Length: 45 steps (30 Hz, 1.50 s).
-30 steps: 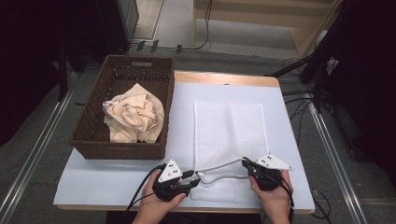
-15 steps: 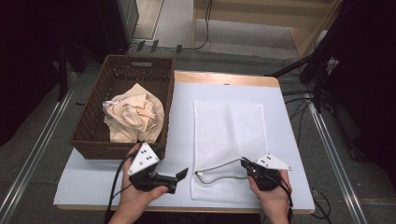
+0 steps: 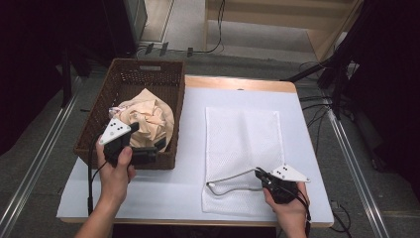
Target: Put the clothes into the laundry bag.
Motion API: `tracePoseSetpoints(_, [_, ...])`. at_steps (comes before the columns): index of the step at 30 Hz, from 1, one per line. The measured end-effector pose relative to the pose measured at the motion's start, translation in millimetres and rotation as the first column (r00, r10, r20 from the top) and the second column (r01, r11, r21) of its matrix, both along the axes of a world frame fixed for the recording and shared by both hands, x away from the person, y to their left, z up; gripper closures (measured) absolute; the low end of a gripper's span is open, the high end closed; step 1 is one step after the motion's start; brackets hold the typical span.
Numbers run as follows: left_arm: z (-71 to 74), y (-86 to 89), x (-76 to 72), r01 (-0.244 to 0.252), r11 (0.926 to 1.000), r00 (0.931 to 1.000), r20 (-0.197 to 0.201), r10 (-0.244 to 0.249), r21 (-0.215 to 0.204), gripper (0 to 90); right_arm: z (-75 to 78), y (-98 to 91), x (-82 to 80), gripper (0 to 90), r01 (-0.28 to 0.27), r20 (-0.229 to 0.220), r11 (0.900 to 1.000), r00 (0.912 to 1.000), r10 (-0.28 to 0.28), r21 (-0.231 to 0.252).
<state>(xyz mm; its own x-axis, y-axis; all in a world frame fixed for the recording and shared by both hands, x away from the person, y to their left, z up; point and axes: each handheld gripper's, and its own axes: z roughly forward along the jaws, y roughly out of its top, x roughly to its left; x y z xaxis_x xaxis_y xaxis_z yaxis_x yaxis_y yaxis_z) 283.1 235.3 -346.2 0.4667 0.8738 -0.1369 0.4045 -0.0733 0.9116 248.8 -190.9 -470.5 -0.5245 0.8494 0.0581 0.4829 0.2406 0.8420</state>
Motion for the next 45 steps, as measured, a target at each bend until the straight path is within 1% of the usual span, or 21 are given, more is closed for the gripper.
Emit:
tracePoseSetpoints(1, [1.2, 1.8, 4.6, -0.006, 1.0000, 1.0000, 0.001, 0.006, -0.004, 0.0, -0.2, 0.2, 0.0, 89.0, -0.002, -0.007, 1.0000, 1.0000, 0.002, 0.001])
tracePoseSetpoints(4, [7.2, 7.8, 24.1, -0.040, 0.9982, 0.9992, -0.003, 0.041, 0.043, 0.0, -1.2, 1.1, 0.8, 89.0, -0.003, -0.004, 1.0000, 1.0000, 0.003, -0.003])
tracePoseSetpoints(9, [10.5, 19.0, 43.1, -0.081, 0.9964, 0.9967, -0.007, 0.081, 0.026, 0.0, -0.7, 2.5, -0.2, 89.0, -0.006, 0.003, 1.0000, 1.0000, 0.006, -0.004])
tracePoseSetpoints(12, [6.9, 28.4, 62.1, -0.129, 0.9905, 0.9909, -0.031, 0.131, 0.047, 0.0, -1.0, 2.2, 0.3, 89.0, -0.009, 0.000, 1.0000, 1.0000, 0.009, 0.000])
tracePoseSetpoints(16, [7.5, 35.1, 78.0, -0.134, 0.9906, 0.9895, -0.052, 0.135, 0.029, 0.0, -1.2, 2.2, 0.5, 89.0, -0.011, 0.000, 0.9999, 0.9999, 0.011, -0.001])
tracePoseSetpoints(20, [7.4, 37.7, 91.3, -0.144, 0.9878, 0.9866, -0.069, 0.148, 0.061, 0.0, -1.3, 2.5, 0.6, 89.0, -0.012, 0.000, 0.9999, 0.9999, 0.012, -0.001])
tracePoseSetpoints(24, [-1.8, 41.6, 109.3, -0.152, 0.9845, 0.9796, -0.119, 0.162, 0.089, 0.0, -1.2, 3.1, 0.4, 89.0, -0.013, 0.000, 0.9999, 0.9999, 0.013, -0.004])
tracePoseSetpoints(25, [-8.7, 45.2, 119.4, -0.136, 0.9864, 0.9723, -0.178, 0.151, 0.092, 0.0, -1.4, 3.0, 0.5, 89.0, -0.015, -0.002, 0.9999, 0.9999, 0.015, -0.003])
tracePoseSetpoints(26, [-8.7, 45.2, 119.4, -0.136, 0.9864, 0.9723, -0.178, 0.151, 0.092, 0.0, -1.4, 3.0, 0.5, 89.0, -0.015, -0.002, 0.9999, 0.9999, 0.015, -0.003])
tracePoseSetpoints(30, [-22.1, 50.9, 138.1, -0.141, 0.9860, 0.9467, -0.279, 0.161, 0.088, 0.0, -1.9, 3.2, 0.9, 89.0, -0.014, -0.003, 0.9999, 0.9999, 0.014, -0.002])
tracePoseSetpoints(31, [-30.4, 53.1, 146.5, -0.140, 0.9866, 0.9250, -0.344, 0.160, 0.084, 0.0, -1.8, 3.5, 0.7, 89.0, -0.014, -0.003, 0.9999, 0.9999, 0.014, -0.005])
tracePoseSetpoints(32, [-30.4, 53.1, 146.5, -0.140, 0.9866, 0.9250, -0.344, 0.160, 0.084, 0.0, -1.6, 3.6, 0.7, 89.0, -0.014, -0.001, 0.9999, 0.9999, 0.014, -0.007])
tracePoseSetpoints(34, [-39.4, 53.3, 153.8, -0.125, 0.9889, 0.8991, -0.412, 0.147, 0.080, 0.0, -1.6, 3.7, 0.7, 89.0, -0.014, 0.000, 0.9999, 0.9999, 0.014, -0.008])
tracePoseSetpoints(36, [-49.0, 51.8, 160.1, -0.103, 0.9879, 0.8642, -0.481, 0.146, 0.116, 0.0, -1.7, 3.9, 0.7, 89.0, -0.014, -0.002, 0.9999, 0.9999, 0.014, -0.009])
tracePoseSetpoints(37, [-58.3, 49.8, 164.7, -0.085, 0.9844, 0.8214, -0.548, 0.157, 0.154, 0.0, -2.1, 4.5, 1.0, 89.0, -0.017, 0.000, 0.9998, 0.9999, 0.017, -0.011])
tracePoseSetpoints(38, [-58.3, 49.8, 164.7, -0.085, 0.9844, 0.8214, -0.548, 0.157, 0.154, 0.0, -2.1, 4.5, 1.0, 89.0, -0.017, 0.000, 0.9998, 0.9999, 0.017, -0.011])
tracePoseSetpoints(39, [-64.7, 48.3, 167.3, -0.061, 0.9869, 0.7941, -0.592, 0.139, 0.150, 0.0, -2.2, 5.6, 0.9, 89.0, -0.021, -0.001, 0.9997, 0.9998, 0.021, -0.013])
tracePoseSetpoints(40, [-64.7, 48.3, 167.3, -0.061, 0.9869, 0.7941, -0.592, 0.139, 0.150, 0.0, -2.2, 5.6, 0.9, 89.0, -0.021, -0.001, 0.9997, 0.9998, 0.021, -0.013])
tracePoseSetpoints(41, [-66.7, 47.3, 168.3, -0.053, 0.9869, 0.7825, -0.608, 0.136, 0.153, 0.0, -2.1, 6.0, 0.8, 89.0, -0.022, 0.001, 0.9997, 0.9998, 0.022, -0.012])
tracePoseSetpoints(43, [-70.8, 45.2, 169.8, -0.021, 0.9894, 0.7665, -0.633, 0.108, 0.143, 0.0, -1.7, 6.5, 0.2, 89.0, -0.023, 0.001, 0.9996, 0.9997, 0.023, -0.013])
tracePoseSetpoints(45, [-75.2, 38.7, 171.1, 0.014, 0.9864, 0.7511, -0.653, 0.098, 0.164, 0.0, -1.7, 6.3, 0.2, 89.0, -0.024, 0.000, 0.9996, 0.9997, 0.024, -0.013])
